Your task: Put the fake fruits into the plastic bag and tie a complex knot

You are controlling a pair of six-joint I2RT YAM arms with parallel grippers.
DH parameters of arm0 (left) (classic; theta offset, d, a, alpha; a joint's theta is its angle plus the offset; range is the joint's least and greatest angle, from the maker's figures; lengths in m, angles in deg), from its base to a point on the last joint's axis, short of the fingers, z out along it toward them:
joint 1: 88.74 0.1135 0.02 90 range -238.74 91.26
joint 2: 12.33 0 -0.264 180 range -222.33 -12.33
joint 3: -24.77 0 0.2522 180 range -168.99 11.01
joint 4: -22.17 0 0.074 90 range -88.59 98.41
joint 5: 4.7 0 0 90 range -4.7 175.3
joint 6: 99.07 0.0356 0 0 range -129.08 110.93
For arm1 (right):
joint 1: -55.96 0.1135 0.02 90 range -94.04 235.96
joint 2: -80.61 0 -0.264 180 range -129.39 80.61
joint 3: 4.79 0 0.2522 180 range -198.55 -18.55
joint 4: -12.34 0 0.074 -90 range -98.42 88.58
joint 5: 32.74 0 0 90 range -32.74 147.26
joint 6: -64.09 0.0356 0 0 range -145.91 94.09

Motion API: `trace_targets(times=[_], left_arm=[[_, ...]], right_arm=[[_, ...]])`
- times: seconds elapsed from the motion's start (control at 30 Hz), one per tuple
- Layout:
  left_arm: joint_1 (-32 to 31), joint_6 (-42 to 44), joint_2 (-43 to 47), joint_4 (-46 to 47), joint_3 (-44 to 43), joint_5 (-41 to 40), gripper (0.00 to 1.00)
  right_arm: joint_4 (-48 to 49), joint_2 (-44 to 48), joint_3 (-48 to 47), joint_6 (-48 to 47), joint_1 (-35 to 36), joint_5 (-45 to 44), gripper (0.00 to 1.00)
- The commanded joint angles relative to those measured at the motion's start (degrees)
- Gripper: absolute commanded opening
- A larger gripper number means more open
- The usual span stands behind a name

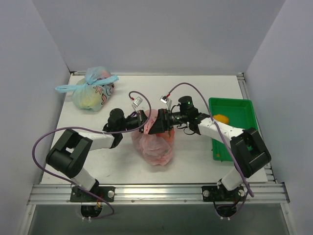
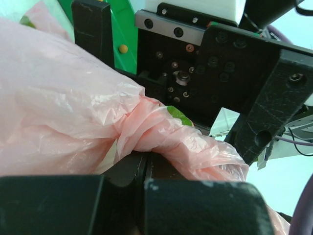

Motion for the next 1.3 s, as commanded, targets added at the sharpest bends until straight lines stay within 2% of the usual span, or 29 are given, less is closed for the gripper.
trace_targets(times=[0.0, 0.2, 0.33, 0.53, 0.57, 0.63, 0.67, 0.77, 0.87, 0.9, 0.93, 0.97, 1.0, 1.07, 1.13, 1.17, 1.27], left_arm=[[-0.6, -2.1, 3.8, 7.3, -4.2, 5.1, 0.00], [1.6, -2.8, 4.1, 8.1, -4.7, 2.5, 0.00], [3.3, -3.4, 2.0, 9.6, -5.4, 1.7, 0.00], [4.0, -2.1, 1.0, 10.0, -4.2, 1.9, 0.00], [4.0, -1.8, 1.0, 9.8, -3.9, 1.8, 0.00], [4.0, -1.5, 1.1, 9.8, -3.8, 2.0, 0.00], [4.0, -1.4, 1.1, 9.7, -3.7, 2.3, 0.00], [4.0, -0.9, 1.0, 9.7, -3.2, 2.4, 0.00], [3.9, -0.6, 1.0, 9.5, -2.8, 2.5, 0.00], [3.9, -0.6, 1.0, 9.4, -2.7, 2.8, 0.00], [3.9, -0.5, 1.0, 9.1, -2.8, 3.0, 0.00], [3.9, -0.5, 0.8, 9.1, -3.0, 3.1, 0.00], [3.9, -0.4, 0.8, 9.0, -3.3, 3.3, 0.00], [3.8, -0.1, 0.5, 8.9, -3.3, 3.4, 0.00], [3.8, 0.2, 0.5, 8.9, -3.1, 3.3, 0.00], [3.8, 0.2, 0.5, 8.9, -3.0, 3.3, 0.00], [3.7, 0.6, 0.5, 8.8, -2.8, 3.1, 0.00]], right_arm=[[10.6, -1.0, -4.0, 3.8, 0.5, -0.7, 0.88], [13.5, 0.8, 0.1, 4.6, 2.7, 1.7, 0.91], [6.7, 3.5, 0.1, -0.9, 3.5, 2.4, 0.92], [-13.1, 7.5, -6.9, -13.6, -4.0, 5.8, 0.93], [-20.8, 7.9, -8.0, -16.5, -4.5, 6.1, 0.93], [-27.7, 10.7, -10.1, -24.7, -5.7, 6.0, 0.93], [-31.1, 12.6, -10.4, -25.4, -6.4, 6.1, 0.93], [-31.0, 14.1, -11.0, -22.8, -10.2, 6.1, 0.90], [-27.2, 12.9, -11.9, -20.2, -11.8, 2.3, 0.69], [-24.9, 11.0, -11.8, -18.8, -11.9, 2.1, 0.55], [-20.0, 10.0, -11.6, -17.0, -11.8, 1.8, 0.49], [-17.8, 8.1, -11.4, -14.4, -11.4, 0.5, 0.37], [-15.9, 7.4, -11.2, -13.7, -11.0, -0.8, 0.32], [-12.2, 5.8, -11.0, -12.2, -10.1, -2.1, 0.30], [-9.4, 4.8, -11.2, -11.1, -9.6, -3.2, 0.34], [-8.3, 4.1, -11.0, -9.4, -9.0, -2.3, 0.42], [-7.5, 4.3, -10.3, -9.3, -7.4, 0.5, 0.56]])
